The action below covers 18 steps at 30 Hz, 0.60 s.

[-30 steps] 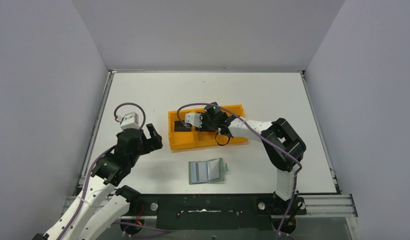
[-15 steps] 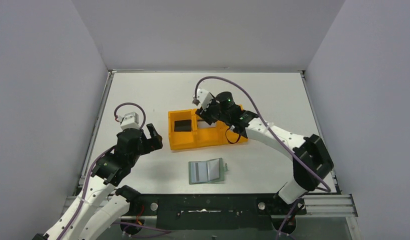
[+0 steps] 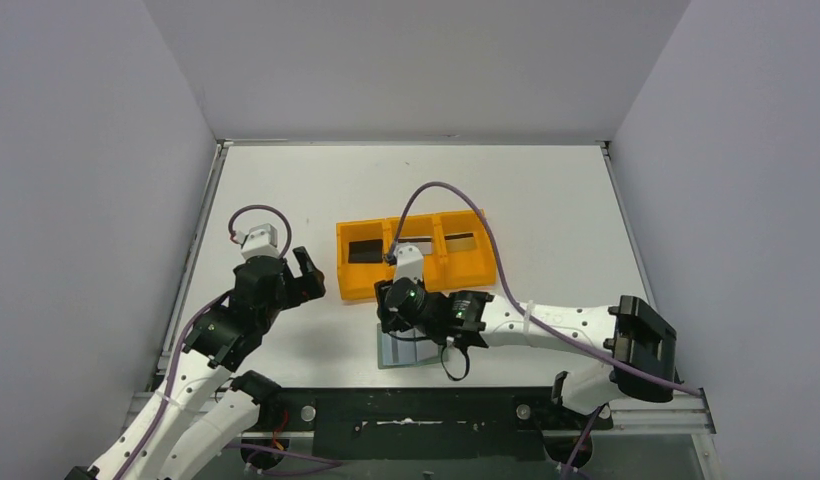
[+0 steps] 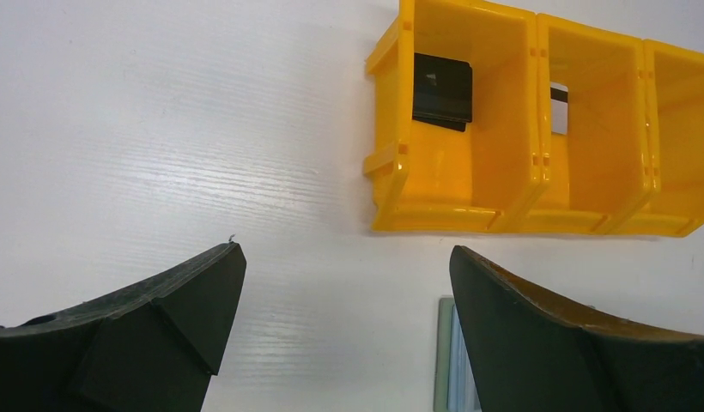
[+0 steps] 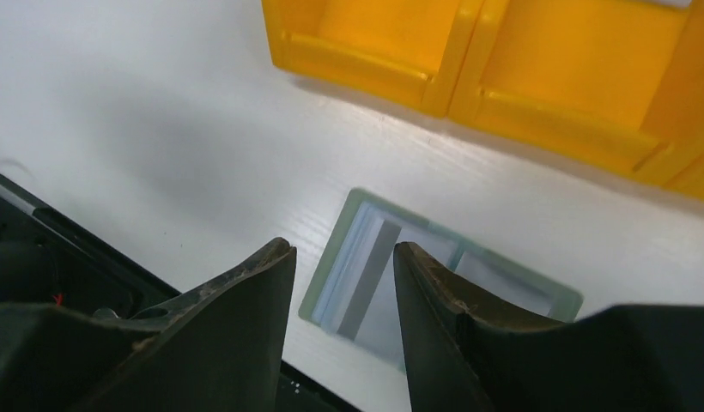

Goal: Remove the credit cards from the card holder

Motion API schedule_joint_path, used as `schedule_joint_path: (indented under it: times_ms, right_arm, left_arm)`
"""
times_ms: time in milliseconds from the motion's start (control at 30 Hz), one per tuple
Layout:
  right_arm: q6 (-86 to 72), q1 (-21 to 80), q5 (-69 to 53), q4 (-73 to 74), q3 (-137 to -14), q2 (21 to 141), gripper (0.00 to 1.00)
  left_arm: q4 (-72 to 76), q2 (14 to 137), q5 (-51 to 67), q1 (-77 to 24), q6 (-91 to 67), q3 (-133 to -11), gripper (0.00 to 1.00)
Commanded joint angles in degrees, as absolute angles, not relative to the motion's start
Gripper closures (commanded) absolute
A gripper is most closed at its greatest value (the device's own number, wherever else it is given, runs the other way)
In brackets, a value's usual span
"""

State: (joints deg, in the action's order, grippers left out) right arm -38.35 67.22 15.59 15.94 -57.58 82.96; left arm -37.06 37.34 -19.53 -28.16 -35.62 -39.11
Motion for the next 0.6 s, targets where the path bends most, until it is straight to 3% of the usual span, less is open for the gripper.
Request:
schedule_joint_path:
  times_ms: [0,333,567]
  right_arm:
    - [-56.6,72.7,29.56,22.06,-58.14,84.51,0.53]
    - [-69.12,78.69,33.43,35.28,-64.15,94.94,0.56]
    - [-68.37,78.68,31.64,33.55,-63.64,96.54,0.59]
  left_arm:
    - [-35.24,36.78,-20.21,-27.6,-35.85,-39.55,0.08]
    - [-35.29,36.65,-20.22,-27.34,-35.95,-39.46,0.08]
    - [-35.41,36.63,-20.32,-27.33,-35.99,-39.44,0.08]
